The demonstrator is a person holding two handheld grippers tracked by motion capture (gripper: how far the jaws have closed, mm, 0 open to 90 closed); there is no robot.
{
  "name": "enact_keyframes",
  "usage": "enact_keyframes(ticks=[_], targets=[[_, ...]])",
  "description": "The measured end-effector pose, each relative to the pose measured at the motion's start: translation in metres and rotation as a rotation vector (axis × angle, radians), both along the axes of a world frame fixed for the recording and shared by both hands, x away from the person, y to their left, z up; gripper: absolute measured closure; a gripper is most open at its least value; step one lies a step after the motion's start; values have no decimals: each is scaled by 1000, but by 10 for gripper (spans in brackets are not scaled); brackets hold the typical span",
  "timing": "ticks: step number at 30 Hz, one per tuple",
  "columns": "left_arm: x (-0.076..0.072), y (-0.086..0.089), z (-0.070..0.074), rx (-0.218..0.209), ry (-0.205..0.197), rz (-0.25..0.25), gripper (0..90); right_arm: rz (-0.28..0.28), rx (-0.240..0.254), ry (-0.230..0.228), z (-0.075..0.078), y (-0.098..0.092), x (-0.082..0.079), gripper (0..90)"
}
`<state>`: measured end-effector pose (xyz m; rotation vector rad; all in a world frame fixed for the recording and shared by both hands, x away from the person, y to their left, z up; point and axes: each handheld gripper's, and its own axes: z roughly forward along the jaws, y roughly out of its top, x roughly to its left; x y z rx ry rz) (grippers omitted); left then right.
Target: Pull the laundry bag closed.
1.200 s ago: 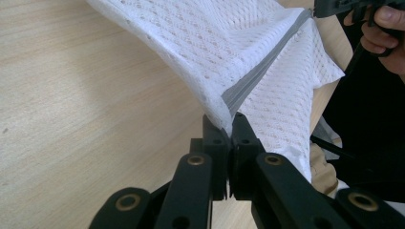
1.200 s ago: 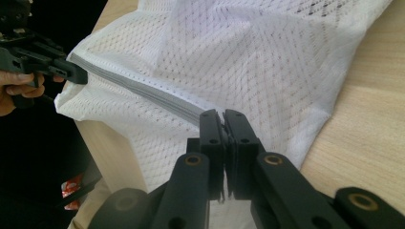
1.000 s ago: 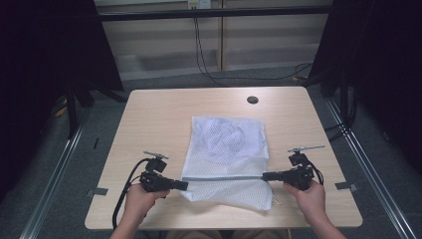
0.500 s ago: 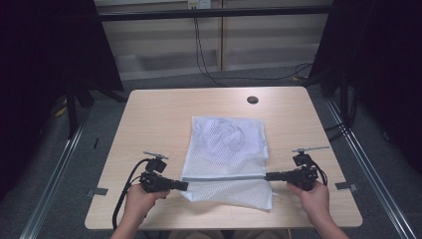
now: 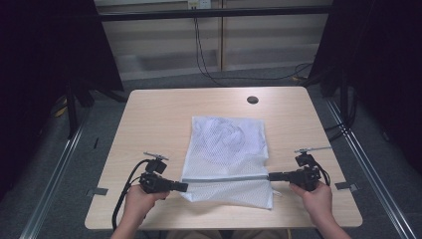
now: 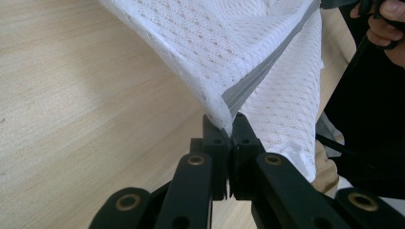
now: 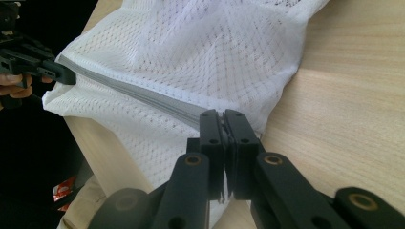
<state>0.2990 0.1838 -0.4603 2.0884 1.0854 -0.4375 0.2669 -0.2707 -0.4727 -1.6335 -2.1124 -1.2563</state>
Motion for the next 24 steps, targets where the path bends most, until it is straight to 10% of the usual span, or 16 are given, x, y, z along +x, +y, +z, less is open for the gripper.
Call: enact_keyframes(ticks=[7, 12, 19, 24], targets=[[-1, -1, -1, -8, -1, -8, 878, 0, -6, -10, 0, -1, -2, 868], [1, 1, 0, -6, -18, -19, 587, -9, -18, -23, -1, -3, -3, 859], [0, -8, 3, 2, -113, -81, 255, -33, -21, -68, -1, -4, -2, 575], [1, -6, 7, -5, -195, -32, 118, -66, -10, -127, 4, -7, -2, 395]])
